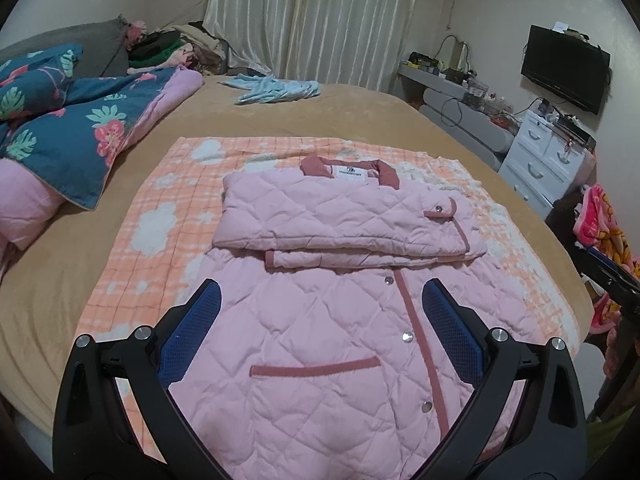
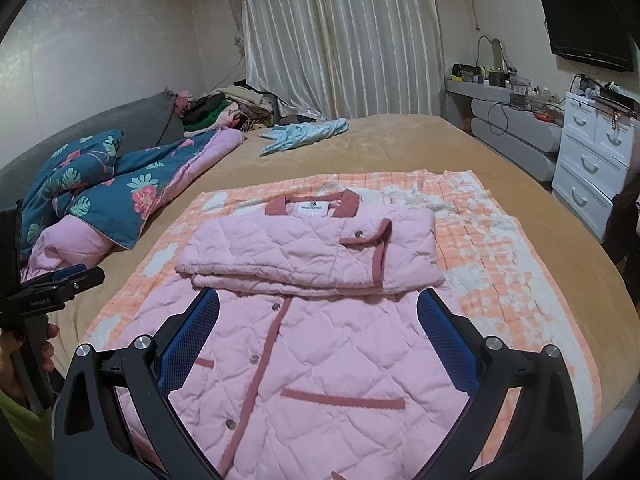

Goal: Fold large clothes

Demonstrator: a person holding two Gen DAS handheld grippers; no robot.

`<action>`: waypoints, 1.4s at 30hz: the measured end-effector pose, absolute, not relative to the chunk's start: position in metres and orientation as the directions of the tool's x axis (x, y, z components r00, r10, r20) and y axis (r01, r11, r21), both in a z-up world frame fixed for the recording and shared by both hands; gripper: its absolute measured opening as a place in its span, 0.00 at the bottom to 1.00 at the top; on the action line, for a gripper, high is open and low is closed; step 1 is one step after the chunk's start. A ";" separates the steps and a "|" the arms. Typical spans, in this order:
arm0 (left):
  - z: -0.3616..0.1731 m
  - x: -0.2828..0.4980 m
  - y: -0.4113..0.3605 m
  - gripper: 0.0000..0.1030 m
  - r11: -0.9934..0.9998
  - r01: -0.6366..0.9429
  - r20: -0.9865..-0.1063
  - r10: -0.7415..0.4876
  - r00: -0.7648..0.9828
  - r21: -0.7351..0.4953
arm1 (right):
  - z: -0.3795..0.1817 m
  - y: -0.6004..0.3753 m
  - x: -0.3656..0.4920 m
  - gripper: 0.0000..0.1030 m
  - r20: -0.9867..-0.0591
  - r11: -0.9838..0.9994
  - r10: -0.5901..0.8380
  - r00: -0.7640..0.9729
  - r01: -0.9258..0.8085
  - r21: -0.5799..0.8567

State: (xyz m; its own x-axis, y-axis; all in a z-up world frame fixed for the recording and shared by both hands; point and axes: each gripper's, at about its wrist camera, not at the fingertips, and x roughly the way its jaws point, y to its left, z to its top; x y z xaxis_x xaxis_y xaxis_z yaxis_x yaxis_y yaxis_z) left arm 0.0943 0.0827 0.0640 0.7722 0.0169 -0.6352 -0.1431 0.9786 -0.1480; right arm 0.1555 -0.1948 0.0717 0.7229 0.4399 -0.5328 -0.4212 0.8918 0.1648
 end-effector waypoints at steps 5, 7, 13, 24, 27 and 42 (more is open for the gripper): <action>0.052 0.086 0.083 0.92 0.981 -0.159 -0.652 0.048 0.756 -0.113 | 0.060 -0.208 0.149 0.96 -0.556 0.903 0.417 0.719 -0.398 0.162; 0.044 0.083 0.085 0.92 0.979 -0.165 -0.665 0.047 0.746 -0.116 | 0.053 -0.213 0.147 0.96 -0.571 0.910 0.401 0.716 -0.385 0.156; 0.027 0.073 0.099 0.92 0.973 -0.199 -0.696 0.065 0.715 -0.114 | 0.033 -0.228 0.142 0.96 -0.611 0.926 0.361 0.704 -0.348 0.146; 0.006 0.054 0.122 0.92 0.961 -0.252 -0.736 0.090 0.671 -0.113 | -0.010 -0.258 0.133 0.96 -0.697 0.945 0.306 0.648 -0.299 0.137; 0.000 0.047 0.129 0.92 0.957 -0.267 -0.745 0.096 0.660 -0.113 | -0.022 -0.264 0.130 0.96 -0.722 0.947 0.296 0.625 -0.292 0.136; -0.045 0.009 0.171 0.92 0.919 -0.351 -0.823 0.057 0.565 -0.177 | -0.067 -0.301 0.119 0.96 -0.809 0.954 0.285 0.515 -0.231 0.189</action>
